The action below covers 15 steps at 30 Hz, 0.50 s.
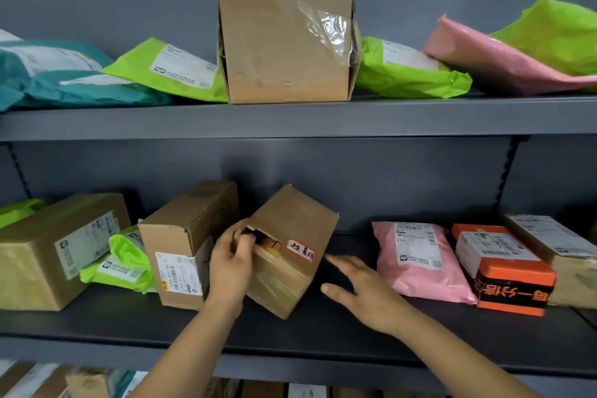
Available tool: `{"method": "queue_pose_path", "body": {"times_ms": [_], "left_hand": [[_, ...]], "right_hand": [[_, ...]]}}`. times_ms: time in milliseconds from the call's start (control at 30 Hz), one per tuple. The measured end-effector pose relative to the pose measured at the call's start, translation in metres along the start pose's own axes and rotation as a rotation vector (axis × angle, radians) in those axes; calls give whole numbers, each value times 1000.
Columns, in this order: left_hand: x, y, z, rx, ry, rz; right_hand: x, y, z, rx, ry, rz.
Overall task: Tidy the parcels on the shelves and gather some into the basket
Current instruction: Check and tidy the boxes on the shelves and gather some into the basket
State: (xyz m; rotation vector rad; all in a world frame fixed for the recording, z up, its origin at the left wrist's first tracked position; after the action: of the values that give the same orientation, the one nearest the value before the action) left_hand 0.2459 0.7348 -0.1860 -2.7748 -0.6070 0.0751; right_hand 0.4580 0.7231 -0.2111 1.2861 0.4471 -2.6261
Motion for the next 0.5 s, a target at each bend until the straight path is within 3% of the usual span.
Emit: {"method": "queue_pose_path", "body": {"times_ms": [167, 500], "left_hand": [[7, 17, 10, -158, 97, 14], [20, 22, -6, 19, 43, 60]], "right_hand": [[-2, 0, 2, 58, -65, -20], [-13, 18, -8, 117, -151, -13]]}}
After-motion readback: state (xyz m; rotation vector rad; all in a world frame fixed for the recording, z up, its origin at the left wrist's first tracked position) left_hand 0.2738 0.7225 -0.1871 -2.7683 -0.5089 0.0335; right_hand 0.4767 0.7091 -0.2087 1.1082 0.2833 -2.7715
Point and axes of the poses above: each hand's wrist, its own y-axis away from the middle knuckle, its own x-axis out of the palm, z = x × y, the point moved 1 cm from there along -y, towards the middle knuckle, and after that the axes turned 2 degrees about -z, right-handed, at the moved point
